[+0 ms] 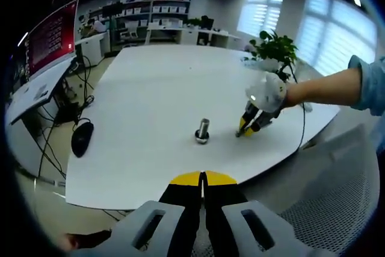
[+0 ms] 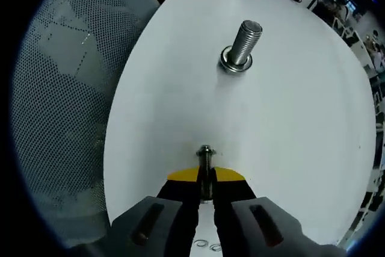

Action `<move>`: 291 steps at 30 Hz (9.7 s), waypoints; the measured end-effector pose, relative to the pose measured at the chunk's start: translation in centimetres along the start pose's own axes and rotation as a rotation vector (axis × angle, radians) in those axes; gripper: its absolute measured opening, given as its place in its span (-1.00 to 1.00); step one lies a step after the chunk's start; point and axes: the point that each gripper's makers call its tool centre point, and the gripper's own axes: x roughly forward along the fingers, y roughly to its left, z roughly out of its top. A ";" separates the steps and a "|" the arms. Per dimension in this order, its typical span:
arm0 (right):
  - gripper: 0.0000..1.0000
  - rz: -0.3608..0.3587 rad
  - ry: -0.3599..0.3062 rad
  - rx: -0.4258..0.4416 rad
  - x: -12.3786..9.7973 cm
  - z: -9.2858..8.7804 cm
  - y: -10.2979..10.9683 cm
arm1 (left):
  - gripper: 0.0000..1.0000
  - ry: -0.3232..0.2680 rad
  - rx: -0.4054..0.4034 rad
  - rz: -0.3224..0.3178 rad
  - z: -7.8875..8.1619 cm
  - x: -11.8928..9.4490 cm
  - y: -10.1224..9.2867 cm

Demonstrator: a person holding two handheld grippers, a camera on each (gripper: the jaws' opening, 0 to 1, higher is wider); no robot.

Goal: Place the washer onto the threaded stud by aligning its center hole with the stud, sliding it down to the base, and recovering from edge contact or off-axis alignment until the washer reaches the visible bottom stop.

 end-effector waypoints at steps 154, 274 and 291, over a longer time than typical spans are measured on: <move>-0.52 -0.012 -0.209 0.250 -5.1 -11.2 1.8 | -1.00 -0.036 0.007 -0.003 0.7 -0.2 -0.1; -0.73 -0.004 0.025 0.006 -4.0 -3.8 0.3 | -1.00 -0.066 -0.003 -0.012 1.1 -0.4 -0.2; -0.53 -0.033 0.005 0.185 -4.0 -8.8 -0.4 | -1.00 -0.063 -0.001 -0.016 1.0 -0.4 -0.3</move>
